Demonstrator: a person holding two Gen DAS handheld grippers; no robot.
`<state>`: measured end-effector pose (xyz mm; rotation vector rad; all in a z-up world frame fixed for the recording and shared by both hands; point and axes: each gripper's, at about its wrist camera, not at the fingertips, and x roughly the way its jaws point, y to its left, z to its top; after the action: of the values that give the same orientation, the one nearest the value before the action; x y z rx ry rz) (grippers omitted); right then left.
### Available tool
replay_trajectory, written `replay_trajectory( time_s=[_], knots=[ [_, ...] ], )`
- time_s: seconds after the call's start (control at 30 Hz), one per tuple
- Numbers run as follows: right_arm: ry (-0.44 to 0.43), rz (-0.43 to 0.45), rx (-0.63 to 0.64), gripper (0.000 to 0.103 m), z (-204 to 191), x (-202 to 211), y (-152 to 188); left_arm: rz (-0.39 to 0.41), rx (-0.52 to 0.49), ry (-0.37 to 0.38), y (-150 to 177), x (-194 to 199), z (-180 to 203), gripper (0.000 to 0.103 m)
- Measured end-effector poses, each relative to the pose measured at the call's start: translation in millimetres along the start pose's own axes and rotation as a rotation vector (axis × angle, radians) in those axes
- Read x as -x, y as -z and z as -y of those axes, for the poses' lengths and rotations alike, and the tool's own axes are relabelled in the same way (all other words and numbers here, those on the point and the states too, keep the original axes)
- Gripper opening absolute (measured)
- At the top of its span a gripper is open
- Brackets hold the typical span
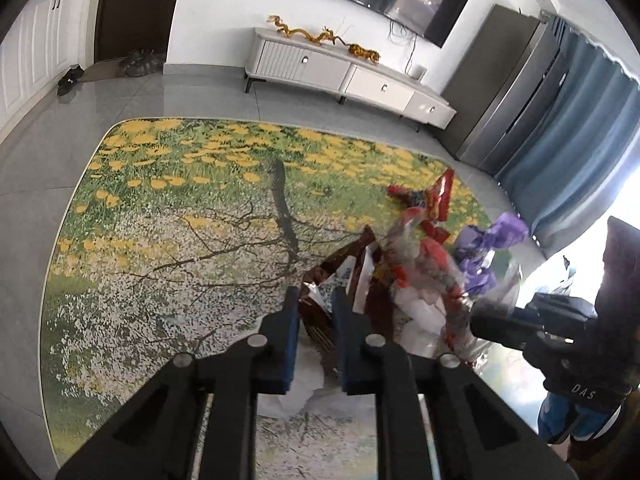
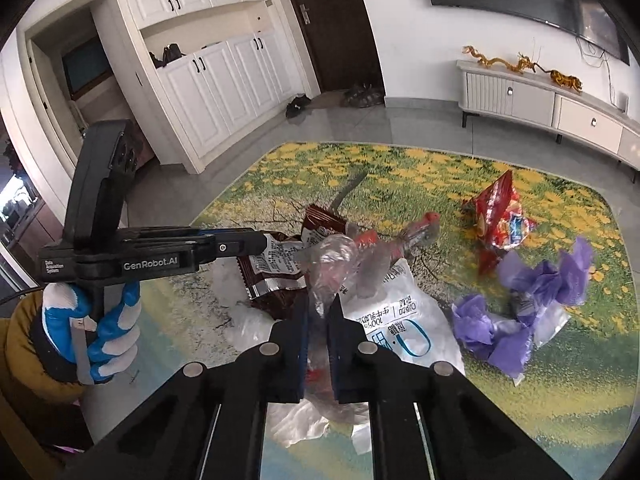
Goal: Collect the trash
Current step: 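Grasp the brown wrapper with left gripper while right gripper grasps clear plastic bag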
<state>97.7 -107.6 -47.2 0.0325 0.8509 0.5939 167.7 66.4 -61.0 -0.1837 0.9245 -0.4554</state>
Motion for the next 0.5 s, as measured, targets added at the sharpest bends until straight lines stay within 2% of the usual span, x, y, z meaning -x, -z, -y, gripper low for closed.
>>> replay_trajectory(
  time_s=[0.1,0.5],
  knots=[
    [0.002,0.034,0.009,0.007,-7,18,-1,0.032,0.006,0.011,-1,14,6,0.007],
    [0.035,0.154,0.047,0.007,-38,107,7,0.174,0.006,0.002,-3,96,32,0.007]
  ],
)
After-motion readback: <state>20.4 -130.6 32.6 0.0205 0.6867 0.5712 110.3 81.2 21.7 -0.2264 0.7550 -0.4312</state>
